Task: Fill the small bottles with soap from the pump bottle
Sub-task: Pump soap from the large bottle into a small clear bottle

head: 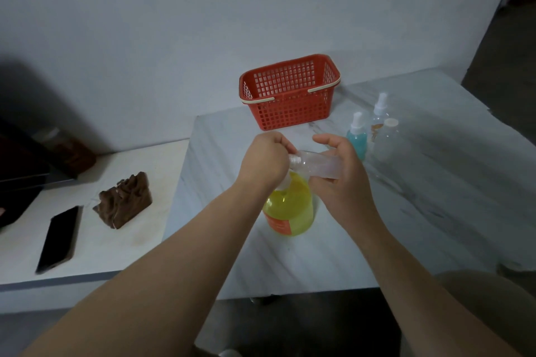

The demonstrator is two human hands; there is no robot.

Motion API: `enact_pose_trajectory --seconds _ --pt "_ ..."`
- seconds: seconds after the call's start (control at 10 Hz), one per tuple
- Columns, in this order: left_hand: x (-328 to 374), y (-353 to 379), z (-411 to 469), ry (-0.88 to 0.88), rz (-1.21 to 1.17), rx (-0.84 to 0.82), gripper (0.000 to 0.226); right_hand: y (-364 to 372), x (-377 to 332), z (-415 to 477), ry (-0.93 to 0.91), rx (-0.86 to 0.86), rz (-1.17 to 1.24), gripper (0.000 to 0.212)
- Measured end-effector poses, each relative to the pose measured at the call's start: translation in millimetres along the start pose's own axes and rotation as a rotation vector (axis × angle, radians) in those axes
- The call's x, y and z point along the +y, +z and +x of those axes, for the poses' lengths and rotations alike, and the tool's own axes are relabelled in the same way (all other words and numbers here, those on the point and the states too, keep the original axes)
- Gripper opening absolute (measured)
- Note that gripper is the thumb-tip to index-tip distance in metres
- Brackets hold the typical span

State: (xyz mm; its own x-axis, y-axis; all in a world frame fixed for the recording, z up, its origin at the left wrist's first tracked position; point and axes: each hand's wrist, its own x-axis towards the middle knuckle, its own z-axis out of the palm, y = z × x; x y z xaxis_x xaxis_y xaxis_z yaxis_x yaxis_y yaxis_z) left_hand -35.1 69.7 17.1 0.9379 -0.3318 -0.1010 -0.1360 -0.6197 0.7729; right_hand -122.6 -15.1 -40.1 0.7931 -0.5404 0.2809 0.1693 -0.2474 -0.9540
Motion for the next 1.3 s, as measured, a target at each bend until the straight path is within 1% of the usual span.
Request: enact_pose_trajectory --seconds 0.2,0.3,0.4,0.5,0.6,0.7,0.8,0.9,1.0,1.1,1.2,1.3 --pt "1.6 0.3 -3.2 0.018 -0.032 0.03 0.038 4.2 1.7 2.0 0.037 0.017 0.02 0.054" --pt "1.1 -2.4 -2.4 -0.005 -0.042 -0.009 0.038 3.6 0.6 1.6 0.031 0.021 0.026 0.056" --pt "1.5 -3.7 0.0 -0.02 0.064 -0.055 0.039 3.7 0.0 1.1 0.025 0.013 0.046 0.056" --pt "7.1 -6.1 -3.8 0.045 0.266 -0.084 0.03 2.2 -1.6 -1.3 0.001 0.013 0.053 0.056" --pt "13.4 -9.4 -1.8 0.073 0.306 -0.122 0.034 0.0 -2.9 -1.0 0.0 0.011 0.048 0.057" --pt "18.5 -10.3 -9.8 0.026 0.288 -0.123 0.033 -1.8 -5.9 -1.0 -0.005 0.021 0.039 0.057" --pt "15.5 -9.3 -9.7 0.021 0.232 -0.087 0.029 -2.3 -8.0 -1.5 -0.015 0.034 0.031 0.057" --pt "23.9 -9.4 -11.6 -0.043 0.343 -0.174 0.034 -1.7 -7.3 -1.2 -0.019 0.032 0.018 0.057" --pt "23.7 -10.0 -14.9 -0.003 0.372 -0.159 0.032 -1.2 -5.5 -2.0 -0.02 0.017 0.015 0.056" --pt "20.6 -9.9 -12.3 -0.082 0.257 -0.128 0.035 0.0 -1.9 -3.6 -0.029 0.005 -0.006 0.056" --pt "13.9 -7.3 -8.5 -0.1 0.095 -0.099 0.037 -0.3 -1.1 -2.6 -0.025 0.003 -0.011 0.054" --pt "10.9 -5.3 -7.1 -0.044 0.166 -0.128 0.032 0.3 0.3 -2.7 -0.008 0.009 -0.008 0.054"
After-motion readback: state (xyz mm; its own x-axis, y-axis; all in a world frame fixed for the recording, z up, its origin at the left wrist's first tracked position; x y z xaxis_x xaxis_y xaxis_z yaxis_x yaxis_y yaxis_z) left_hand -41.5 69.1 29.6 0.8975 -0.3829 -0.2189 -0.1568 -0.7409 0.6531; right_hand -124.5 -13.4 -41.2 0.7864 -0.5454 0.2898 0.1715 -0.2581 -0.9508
